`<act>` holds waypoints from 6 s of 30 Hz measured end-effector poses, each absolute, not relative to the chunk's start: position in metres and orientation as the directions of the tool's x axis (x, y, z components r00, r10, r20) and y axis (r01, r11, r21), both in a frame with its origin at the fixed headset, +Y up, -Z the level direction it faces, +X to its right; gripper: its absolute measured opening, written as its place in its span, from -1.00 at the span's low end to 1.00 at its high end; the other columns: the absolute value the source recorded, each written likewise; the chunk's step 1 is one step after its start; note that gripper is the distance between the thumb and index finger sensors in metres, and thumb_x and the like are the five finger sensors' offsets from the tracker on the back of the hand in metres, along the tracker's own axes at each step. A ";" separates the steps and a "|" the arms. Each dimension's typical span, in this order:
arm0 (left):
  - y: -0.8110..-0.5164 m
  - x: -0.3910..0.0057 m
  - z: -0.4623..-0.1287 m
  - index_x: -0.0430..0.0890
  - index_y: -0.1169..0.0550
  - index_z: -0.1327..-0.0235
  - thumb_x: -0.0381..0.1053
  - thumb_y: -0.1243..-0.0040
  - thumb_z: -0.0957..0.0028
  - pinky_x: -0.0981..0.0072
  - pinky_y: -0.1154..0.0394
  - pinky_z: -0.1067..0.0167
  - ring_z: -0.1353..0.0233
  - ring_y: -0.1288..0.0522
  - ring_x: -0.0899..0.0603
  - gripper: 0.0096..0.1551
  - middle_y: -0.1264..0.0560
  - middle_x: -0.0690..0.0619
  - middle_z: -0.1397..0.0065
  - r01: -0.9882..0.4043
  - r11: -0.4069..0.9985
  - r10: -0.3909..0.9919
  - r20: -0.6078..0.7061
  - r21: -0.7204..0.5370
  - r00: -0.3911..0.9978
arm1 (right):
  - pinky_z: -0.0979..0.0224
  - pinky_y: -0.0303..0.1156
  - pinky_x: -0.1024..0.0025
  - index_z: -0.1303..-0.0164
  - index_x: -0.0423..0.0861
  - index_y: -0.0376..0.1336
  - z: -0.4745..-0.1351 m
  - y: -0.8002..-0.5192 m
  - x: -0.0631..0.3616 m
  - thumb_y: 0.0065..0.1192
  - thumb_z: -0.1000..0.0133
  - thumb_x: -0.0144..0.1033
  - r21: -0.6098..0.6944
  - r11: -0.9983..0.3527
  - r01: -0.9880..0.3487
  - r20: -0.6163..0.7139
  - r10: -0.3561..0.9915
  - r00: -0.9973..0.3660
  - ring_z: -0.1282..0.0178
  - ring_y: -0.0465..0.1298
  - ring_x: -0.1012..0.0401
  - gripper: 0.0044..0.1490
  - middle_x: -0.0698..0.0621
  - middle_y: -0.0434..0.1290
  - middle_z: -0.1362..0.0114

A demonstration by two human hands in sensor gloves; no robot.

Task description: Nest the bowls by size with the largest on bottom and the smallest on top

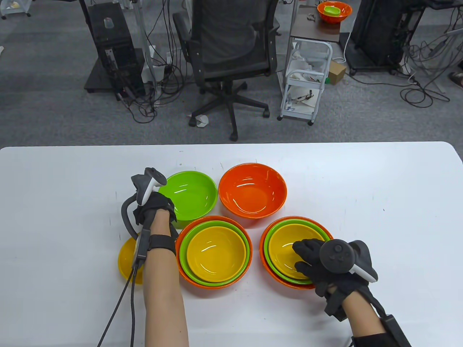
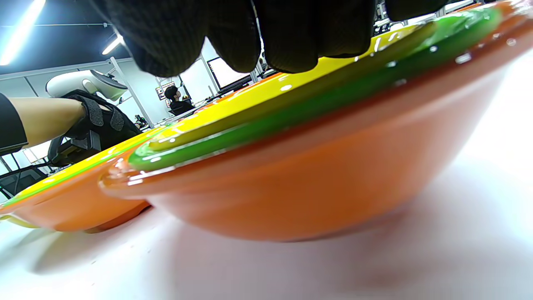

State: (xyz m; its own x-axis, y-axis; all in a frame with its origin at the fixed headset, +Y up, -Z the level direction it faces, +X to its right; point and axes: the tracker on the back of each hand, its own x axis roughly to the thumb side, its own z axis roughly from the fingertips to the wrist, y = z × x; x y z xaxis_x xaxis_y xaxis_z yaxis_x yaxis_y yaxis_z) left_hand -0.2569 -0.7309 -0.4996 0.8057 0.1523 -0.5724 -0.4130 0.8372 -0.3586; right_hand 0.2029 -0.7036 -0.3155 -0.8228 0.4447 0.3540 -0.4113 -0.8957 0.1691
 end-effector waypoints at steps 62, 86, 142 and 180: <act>-0.653 -0.158 -0.420 -0.26 -0.18 -0.51 0.21 -0.09 -0.15 0.18 -0.66 0.17 0.16 -0.70 -0.05 -0.15 -0.65 0.01 0.00 -0.750 0.595 0.787 0.018 -0.289 0.617 | -0.56 0.05 -0.27 -0.16 -0.25 0.48 -0.374 -0.638 0.081 0.44 0.01 -0.40 -0.175 -0.971 -0.162 0.664 0.005 -0.748 -0.44 0.38 -0.26 -0.47 -0.25 0.54 -0.29; -0.629 -0.214 -0.333 -0.09 -0.32 -0.56 0.30 -0.07 -0.10 -0.27 -0.48 -0.30 -0.37 -0.56 -0.31 -0.18 -0.48 -0.15 -0.47 -0.409 0.912 0.391 0.263 0.018 0.882 | -0.51 0.13 -0.35 -0.27 -0.25 0.38 -0.417 -0.638 0.078 0.31 -0.06 -0.42 -0.175 -0.974 -0.142 0.514 0.032 -0.857 -0.45 0.35 -0.27 -0.45 -0.26 0.49 -0.33; -0.703 -0.308 -0.297 0.00 -0.32 -0.57 0.30 -0.06 -0.09 -0.38 -0.36 -0.41 -0.56 -0.43 -0.33 -0.20 -0.37 -0.12 -0.59 -0.272 0.962 0.268 0.108 0.022 0.957 | -0.55 -0.06 -0.33 -0.43 -0.22 0.29 -0.461 -0.706 0.062 0.22 -0.11 -0.27 0.257 -0.961 -0.099 0.246 0.164 -0.955 -0.55 0.22 -0.30 -0.33 -0.27 0.41 -0.46; -0.715 -0.327 -0.304 0.02 -0.23 -0.62 0.32 -0.07 -0.09 -0.34 -0.37 -0.41 -0.55 -0.42 -0.35 -0.15 -0.31 -0.15 -0.63 -0.268 0.961 0.265 -0.051 -0.064 0.963 | -0.54 -0.07 -0.37 -0.50 -0.21 0.23 -0.342 -0.683 0.113 0.30 -0.08 -0.19 0.028 -0.967 -0.253 0.470 0.236 -0.850 -0.59 0.14 -0.31 -0.22 -0.27 0.30 -0.55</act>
